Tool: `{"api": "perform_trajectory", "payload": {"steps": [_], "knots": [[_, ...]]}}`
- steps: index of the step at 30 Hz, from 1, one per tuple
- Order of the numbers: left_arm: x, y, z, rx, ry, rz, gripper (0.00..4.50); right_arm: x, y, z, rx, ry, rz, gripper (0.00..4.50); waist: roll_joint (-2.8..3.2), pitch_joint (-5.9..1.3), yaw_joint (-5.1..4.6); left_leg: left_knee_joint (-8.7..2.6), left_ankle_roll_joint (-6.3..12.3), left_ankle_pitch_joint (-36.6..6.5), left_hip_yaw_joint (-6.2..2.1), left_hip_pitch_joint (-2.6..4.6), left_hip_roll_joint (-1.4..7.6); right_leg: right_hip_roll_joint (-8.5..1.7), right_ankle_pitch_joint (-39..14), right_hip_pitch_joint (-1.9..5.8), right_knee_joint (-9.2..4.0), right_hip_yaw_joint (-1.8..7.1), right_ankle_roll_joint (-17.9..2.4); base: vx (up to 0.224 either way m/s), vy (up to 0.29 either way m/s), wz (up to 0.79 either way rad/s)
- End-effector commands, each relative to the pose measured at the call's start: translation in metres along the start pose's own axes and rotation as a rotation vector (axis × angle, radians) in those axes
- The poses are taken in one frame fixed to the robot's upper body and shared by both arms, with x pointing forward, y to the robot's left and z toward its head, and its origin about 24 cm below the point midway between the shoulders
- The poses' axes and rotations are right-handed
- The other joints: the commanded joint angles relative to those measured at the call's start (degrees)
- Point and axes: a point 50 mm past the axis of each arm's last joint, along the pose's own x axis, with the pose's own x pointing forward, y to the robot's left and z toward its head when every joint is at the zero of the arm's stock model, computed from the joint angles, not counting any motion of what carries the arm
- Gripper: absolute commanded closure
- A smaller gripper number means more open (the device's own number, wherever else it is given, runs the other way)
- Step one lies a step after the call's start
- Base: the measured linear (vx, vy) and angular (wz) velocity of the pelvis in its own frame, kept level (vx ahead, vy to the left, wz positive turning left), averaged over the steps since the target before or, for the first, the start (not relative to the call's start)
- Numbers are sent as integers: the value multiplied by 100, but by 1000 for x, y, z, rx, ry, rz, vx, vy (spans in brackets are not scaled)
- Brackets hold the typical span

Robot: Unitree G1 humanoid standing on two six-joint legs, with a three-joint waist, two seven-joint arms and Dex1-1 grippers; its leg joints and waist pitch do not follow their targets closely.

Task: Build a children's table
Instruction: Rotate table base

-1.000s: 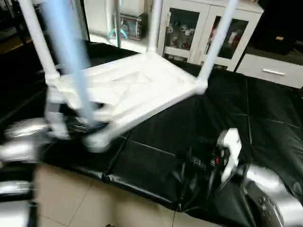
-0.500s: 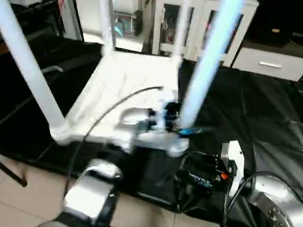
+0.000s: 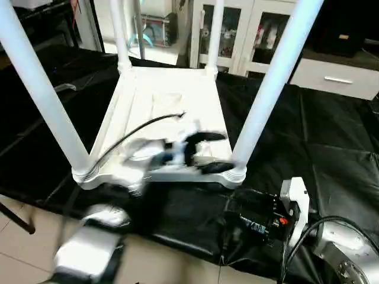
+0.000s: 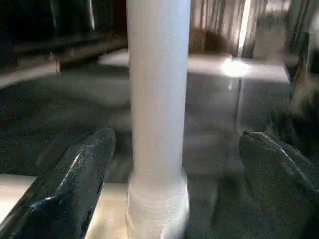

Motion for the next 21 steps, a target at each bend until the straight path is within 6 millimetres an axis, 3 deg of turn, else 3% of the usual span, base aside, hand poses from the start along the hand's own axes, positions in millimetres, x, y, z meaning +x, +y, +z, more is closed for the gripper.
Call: {"api": "perform_trajectory", "payload": {"steps": [1, 4, 8, 9, 10, 12, 15, 21], "knots": [[-11, 1, -9, 91, 142, 40, 3, -7, -13, 3, -50, 22, -71, 79, -41, -303, -11, -476, 268, -1768, -8, -2, 114, -197, -1657, 244, -349, 123, -1194, 0, 0, 0], [-13, 0, -22, 117, 222, 83, 3, -11, -32, 7, -88, 23, -193, 79, -50, -293, -16, -469, 171, -1851, 16, 36, 109, -211, -1873, 199, -385, 132, -1098, 0, 0, 0], [-7, 1, -27, 96, 257, 96, 3, -15, -47, 22, -106, -8, -274, 79, -51, -307, 30, -463, 129, -1698, 23, 27, 95, -212, -1704, 225, -359, 141, -1104, 0, 0, 0], [-5, 1, -28, 84, 261, 96, 20, -17, -49, 25, -118, 2, -302, 79, -21, -319, 45, -457, 140, -1601, 18, 24, 100, -225, -1565, 237, -339, 145, -1144, 0, 0, 0], [-2, 0, -29, 88, 275, 95, 39, -19, -52, 27, -126, 10, -322, 79, -26, -321, 44, -453, 143, -1535, 20, 14, 100, -218, -1449, 245, -331, 144, -1166, 0, 0, 0], [2, -1, -30, 77, 282, 86, 42, -23, -55, 30, -138, 23, -359, 79, -54, -334, 40, -435, 182, -1348, 28, -4, 87, -206, -1135, 276, -294, 143, -1234, 0, 0, 0], [10, -4, -31, 83, 292, 65, 80, -26, -57, 35, -149, 35, -386, 79, -59, -336, 42, -419, 248, -1288, 41, -3, 81, -207, -1108, 274, -301, 144, -1278, 0, 0, 0], [16, 2, -37, 88, 385, 115, 121, -22, -52, 42, -162, 67, -341, 79, -78, -318, 24, -429, 258, -1490, 31, 4, 80, -209, -1643, 260, -368, 136, -1086, 0, 0, 0]]}}
